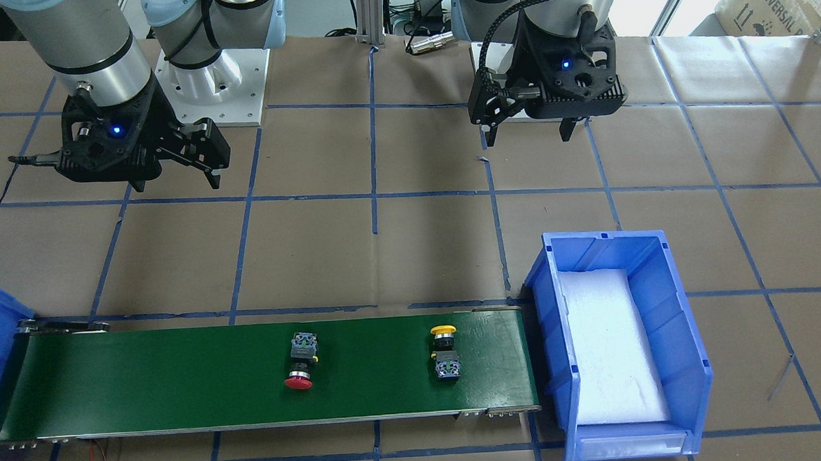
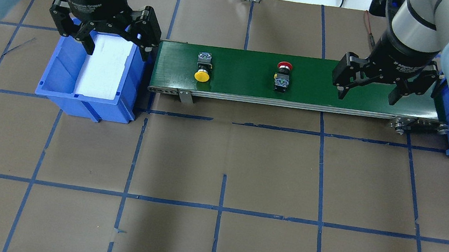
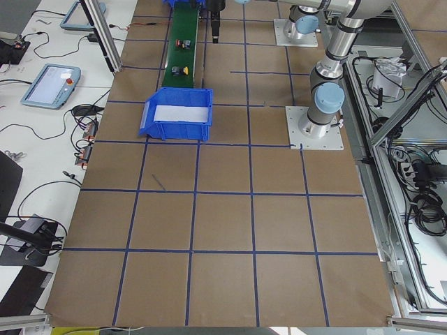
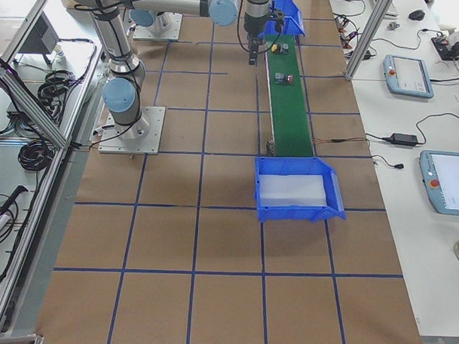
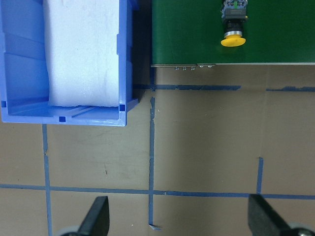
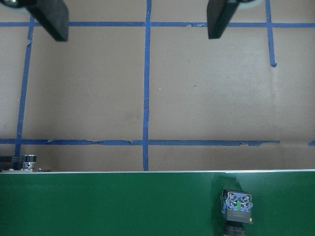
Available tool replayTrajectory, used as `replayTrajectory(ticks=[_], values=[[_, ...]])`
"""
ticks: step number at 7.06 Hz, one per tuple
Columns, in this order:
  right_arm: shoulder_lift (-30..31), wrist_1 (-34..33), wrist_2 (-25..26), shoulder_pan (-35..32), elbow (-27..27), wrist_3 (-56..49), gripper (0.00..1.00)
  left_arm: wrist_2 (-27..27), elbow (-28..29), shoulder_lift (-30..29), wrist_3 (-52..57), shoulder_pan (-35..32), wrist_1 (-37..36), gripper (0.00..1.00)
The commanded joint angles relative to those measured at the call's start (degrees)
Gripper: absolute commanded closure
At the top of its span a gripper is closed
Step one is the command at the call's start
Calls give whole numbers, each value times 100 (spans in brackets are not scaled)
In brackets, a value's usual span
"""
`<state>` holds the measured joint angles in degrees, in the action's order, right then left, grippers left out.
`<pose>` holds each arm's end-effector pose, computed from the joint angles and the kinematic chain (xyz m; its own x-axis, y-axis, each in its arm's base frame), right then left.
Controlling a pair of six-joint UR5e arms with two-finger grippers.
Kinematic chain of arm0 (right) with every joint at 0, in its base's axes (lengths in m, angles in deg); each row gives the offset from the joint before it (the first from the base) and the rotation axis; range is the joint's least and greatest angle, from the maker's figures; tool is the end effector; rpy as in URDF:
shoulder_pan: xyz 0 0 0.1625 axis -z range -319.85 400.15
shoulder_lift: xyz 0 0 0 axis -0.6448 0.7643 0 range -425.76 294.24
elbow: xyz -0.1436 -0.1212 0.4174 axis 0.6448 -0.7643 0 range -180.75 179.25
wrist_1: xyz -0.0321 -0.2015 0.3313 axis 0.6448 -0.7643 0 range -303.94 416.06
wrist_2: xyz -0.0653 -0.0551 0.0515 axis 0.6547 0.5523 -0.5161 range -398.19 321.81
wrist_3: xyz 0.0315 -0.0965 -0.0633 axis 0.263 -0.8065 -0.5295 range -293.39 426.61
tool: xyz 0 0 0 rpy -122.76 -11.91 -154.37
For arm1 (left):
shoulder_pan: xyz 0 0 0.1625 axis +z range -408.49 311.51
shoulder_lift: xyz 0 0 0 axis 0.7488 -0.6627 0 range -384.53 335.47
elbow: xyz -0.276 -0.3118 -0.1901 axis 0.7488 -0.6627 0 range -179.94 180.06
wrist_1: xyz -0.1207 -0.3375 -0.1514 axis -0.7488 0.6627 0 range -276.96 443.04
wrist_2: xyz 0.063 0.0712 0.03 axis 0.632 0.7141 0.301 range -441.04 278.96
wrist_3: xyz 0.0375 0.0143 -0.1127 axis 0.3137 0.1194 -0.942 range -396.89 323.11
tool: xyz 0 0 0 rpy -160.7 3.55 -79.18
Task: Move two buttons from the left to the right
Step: 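Raise the left gripper over the bin while the right gripper moves toward the red button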
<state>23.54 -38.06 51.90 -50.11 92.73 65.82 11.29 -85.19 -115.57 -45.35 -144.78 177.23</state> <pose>0.1354 -0.4692 0.4738 -0.9998 -0.0184 0.0014 -0.0184 0.9998 0.0010 -0.1793 -0.4548 0.5234 -0.9984 -0.0376 -0.0414 -0.0377 0.9993 0.0022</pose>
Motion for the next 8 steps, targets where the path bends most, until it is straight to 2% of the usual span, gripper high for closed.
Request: replayTrajectory(ticks=[1, 4, 6, 7, 8], values=[[0, 0, 9, 9, 3, -9, 0, 4, 0, 16, 2, 22, 29, 0], [-210, -9, -52, 44, -364, 17, 0, -5, 0, 16, 2, 48, 65, 0], [-1347, 8, -1, 88, -1301, 18, 0, 4, 0, 25, 2, 48, 73, 0], [-1780, 0, 9, 88, -1611, 44, 0, 4, 8, 33, 2, 48, 143, 0], [-1993, 0, 9, 71, -1623, 79, 0, -22, 8, 68, 2, 57, 144, 0]])
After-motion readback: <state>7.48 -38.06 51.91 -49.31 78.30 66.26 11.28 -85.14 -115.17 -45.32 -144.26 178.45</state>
